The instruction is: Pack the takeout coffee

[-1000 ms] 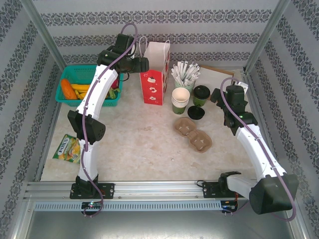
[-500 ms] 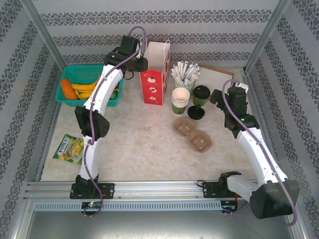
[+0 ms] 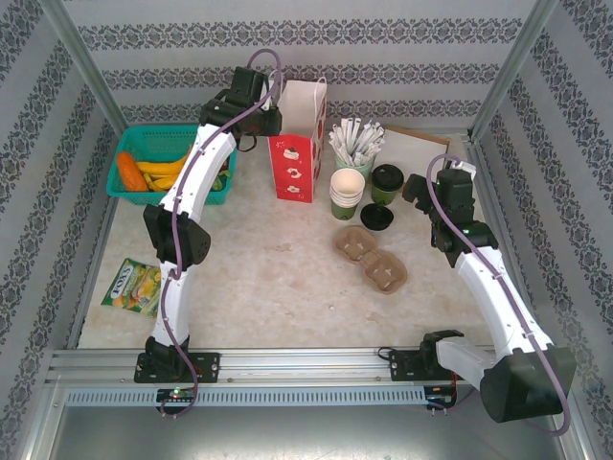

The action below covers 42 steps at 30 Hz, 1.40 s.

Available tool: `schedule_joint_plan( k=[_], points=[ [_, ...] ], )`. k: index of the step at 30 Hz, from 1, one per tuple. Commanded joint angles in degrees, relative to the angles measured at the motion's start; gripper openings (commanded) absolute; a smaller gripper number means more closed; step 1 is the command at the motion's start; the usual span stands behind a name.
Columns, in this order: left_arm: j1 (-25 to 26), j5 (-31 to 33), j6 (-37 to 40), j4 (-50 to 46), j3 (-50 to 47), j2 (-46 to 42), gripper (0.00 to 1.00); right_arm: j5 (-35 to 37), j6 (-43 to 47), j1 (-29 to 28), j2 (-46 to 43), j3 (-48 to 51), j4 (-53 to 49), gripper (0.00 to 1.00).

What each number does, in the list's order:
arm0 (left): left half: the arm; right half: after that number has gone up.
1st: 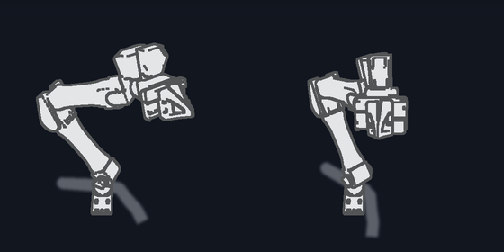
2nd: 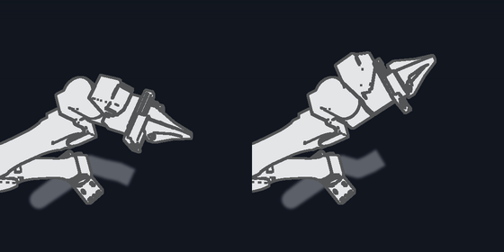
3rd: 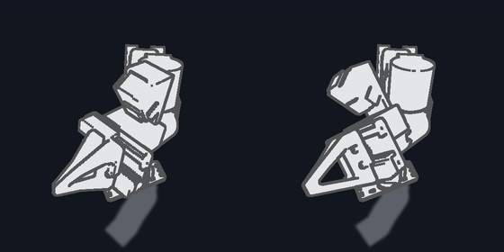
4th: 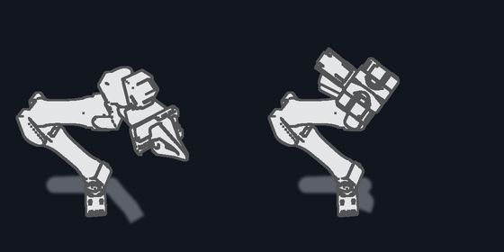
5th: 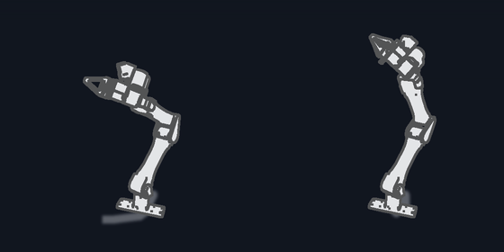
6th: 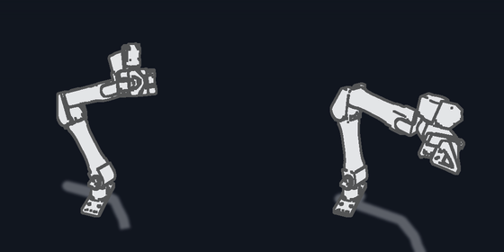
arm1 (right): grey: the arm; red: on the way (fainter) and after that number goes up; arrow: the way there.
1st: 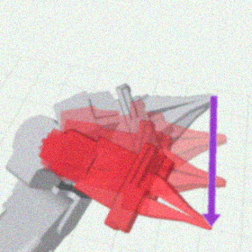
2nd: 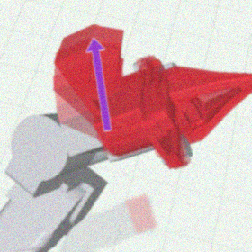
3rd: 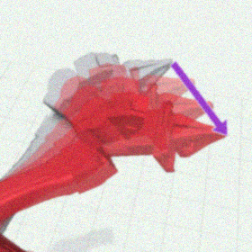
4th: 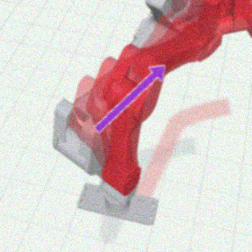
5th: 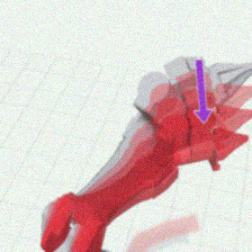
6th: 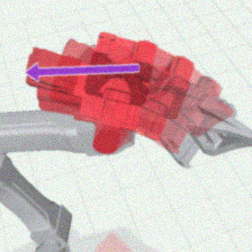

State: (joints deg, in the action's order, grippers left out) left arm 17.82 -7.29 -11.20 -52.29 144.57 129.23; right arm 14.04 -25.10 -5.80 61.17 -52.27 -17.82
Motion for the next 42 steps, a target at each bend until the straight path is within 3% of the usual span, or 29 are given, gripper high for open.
schedule_joint_plan(
  k=[1, 5, 9, 14, 30, 39, 42],
  points=[
    [-0.7, -0.1, 1.3, -0.3, 1.8, -0.4, 0.14, -0.4, 0.1, -0.6, -1.4, 0.0, -0.4, 0.98],
    [-0.8, 1.7, 2.5, -0.5, 1.8, -1.6, 0.0, -0.5, -0.7, -0.7, -1.9, 0.1, -1.0, 0.98],
    [-0.8, 3.2, 4.7, -2.2, 1.7, -3.4, 0.0, -2.7, -1.1, -0.7, -2.0, 0.1, -1.2, 0.98],
    [-0.8, -3.5, 6.6, -5.6, -1.8, -7.8, 0.0, -7.1, -1.0, -0.7, -2.3, -1.1, -4.6, 0.98],
    [-0.9, -12.5, 11.2, -2.7, -37.2, -37.3, 0.0, -13.9, -10.4, -1.0, 0.0, -3.2, -15.2, 0.98],
    [-1.7, -26.2, 17.8, -1.1, -54.5, -52.9, 0.0, -16.1, -14.6, -2.9, 2.8, -4.1, -20.8, 0.98],
    [-1.8, -34.5, 19.8, -0.5, -57.9, -54.2, 0.0, -16.2, -15.9, -3.9, 4.4, -5.2, -23.6, 0.98]
  ],
)
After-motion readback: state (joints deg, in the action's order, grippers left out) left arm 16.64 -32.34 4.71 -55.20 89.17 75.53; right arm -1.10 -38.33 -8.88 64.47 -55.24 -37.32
